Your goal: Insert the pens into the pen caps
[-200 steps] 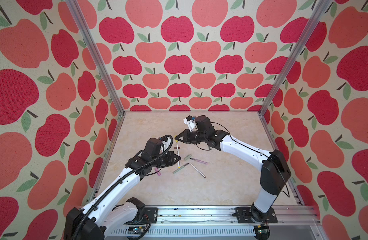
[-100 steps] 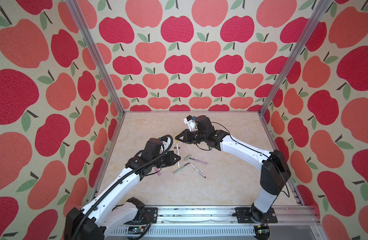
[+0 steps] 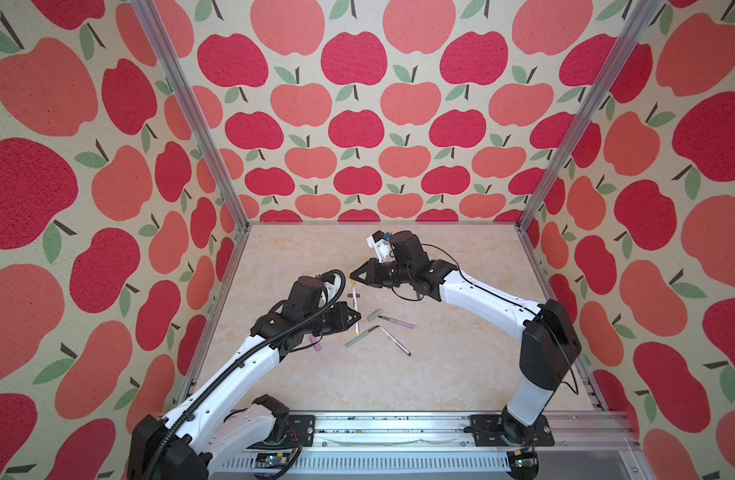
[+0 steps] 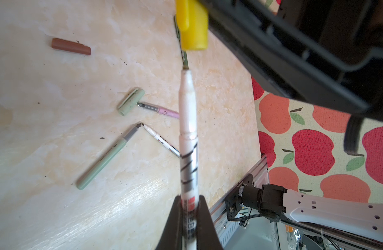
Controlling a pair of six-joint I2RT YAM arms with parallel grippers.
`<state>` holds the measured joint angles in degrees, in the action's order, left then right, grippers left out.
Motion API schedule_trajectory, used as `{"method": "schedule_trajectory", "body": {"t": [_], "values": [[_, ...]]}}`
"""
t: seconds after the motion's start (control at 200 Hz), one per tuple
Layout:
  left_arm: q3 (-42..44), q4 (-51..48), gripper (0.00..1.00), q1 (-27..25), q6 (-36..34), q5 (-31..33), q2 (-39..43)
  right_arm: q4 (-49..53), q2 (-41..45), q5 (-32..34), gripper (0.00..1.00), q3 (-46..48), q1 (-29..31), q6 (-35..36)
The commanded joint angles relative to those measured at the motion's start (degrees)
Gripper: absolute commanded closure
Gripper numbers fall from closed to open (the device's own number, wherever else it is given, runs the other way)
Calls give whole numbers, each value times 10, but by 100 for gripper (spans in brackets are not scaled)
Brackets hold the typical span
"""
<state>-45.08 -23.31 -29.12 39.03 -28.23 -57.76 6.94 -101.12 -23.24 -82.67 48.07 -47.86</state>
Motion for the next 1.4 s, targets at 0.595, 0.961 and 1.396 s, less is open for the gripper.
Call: {"method": "schedule_trajectory", "body": {"t": [0.595,0.961,1.396], "values": [[-18,12,100,-3,-13,14,16,7,-3,4,95,6,3,25],[-17,13,100,-3,-10,20,16,20,6,-2,95,7,17,35],[-14,15,100,-3,-9,17,15,11,15,8,95,7,9,22]]}}
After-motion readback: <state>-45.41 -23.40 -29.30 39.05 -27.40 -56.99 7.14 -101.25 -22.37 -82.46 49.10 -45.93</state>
